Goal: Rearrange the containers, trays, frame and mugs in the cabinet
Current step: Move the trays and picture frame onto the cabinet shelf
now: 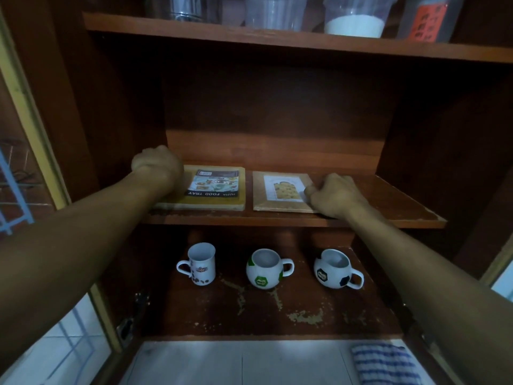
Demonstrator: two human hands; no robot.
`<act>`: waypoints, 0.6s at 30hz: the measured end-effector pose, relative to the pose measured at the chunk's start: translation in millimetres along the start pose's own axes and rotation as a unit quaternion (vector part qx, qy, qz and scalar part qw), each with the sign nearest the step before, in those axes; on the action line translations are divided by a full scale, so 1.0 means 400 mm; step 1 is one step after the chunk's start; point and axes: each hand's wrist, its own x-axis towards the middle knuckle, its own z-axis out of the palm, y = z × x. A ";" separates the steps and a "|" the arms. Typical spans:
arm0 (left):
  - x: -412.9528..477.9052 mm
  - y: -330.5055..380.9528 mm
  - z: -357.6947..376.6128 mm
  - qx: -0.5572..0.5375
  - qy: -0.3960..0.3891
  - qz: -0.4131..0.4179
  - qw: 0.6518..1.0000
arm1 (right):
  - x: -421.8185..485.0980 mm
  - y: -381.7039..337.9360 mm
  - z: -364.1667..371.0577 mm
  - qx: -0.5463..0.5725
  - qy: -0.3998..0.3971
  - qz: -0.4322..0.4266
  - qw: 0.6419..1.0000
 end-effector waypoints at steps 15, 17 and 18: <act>-0.118 0.055 -0.055 -0.085 0.119 0.111 0.983 | -0.072 -0.027 -0.054 -0.051 0.047 -0.077 0.995; -0.142 0.066 -0.067 -0.096 0.124 0.120 0.980 | -0.082 -0.028 -0.062 -0.051 0.048 -0.086 0.994; -0.152 0.071 -0.071 -0.104 0.129 0.125 0.978 | -0.089 -0.028 -0.067 -0.052 0.048 -0.091 0.993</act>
